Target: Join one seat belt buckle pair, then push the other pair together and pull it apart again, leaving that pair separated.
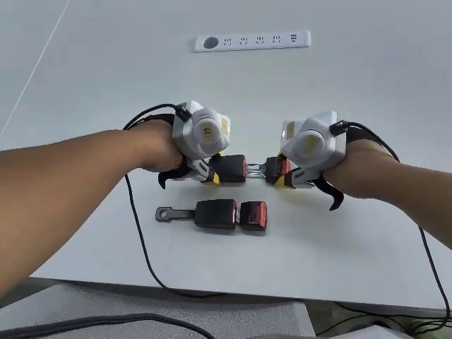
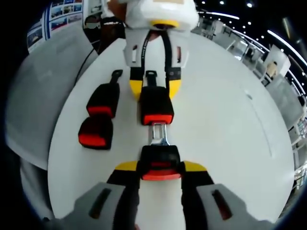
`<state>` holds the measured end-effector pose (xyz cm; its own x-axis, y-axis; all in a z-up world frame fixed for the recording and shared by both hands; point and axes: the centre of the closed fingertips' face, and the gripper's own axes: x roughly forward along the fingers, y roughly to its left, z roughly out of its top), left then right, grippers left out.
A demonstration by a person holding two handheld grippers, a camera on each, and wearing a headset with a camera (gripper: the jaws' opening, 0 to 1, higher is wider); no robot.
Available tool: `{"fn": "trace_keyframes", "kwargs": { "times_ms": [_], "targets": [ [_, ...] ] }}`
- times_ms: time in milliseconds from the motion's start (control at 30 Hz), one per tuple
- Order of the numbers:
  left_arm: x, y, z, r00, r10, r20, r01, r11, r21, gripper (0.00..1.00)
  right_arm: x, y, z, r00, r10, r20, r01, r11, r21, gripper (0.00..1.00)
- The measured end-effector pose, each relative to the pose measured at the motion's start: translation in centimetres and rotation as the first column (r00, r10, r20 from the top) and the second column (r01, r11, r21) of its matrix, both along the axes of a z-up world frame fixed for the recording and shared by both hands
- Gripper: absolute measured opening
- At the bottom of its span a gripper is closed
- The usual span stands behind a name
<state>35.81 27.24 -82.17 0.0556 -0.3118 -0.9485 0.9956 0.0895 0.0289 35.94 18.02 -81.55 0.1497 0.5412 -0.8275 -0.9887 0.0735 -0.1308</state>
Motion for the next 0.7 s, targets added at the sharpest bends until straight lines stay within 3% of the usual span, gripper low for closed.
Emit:
{"fn": "trace_keyframes", "kwargs": {
  "times_ms": [700],
  "targets": [
    [0.0,0.0,0.0,1.000,-0.026,-0.007,0.026,1.000,-0.014,0.32,0.0,1.6,0.1,0.999,0.036,-0.019,-0.036,0.999,0.027,0.30]
  ]
}}
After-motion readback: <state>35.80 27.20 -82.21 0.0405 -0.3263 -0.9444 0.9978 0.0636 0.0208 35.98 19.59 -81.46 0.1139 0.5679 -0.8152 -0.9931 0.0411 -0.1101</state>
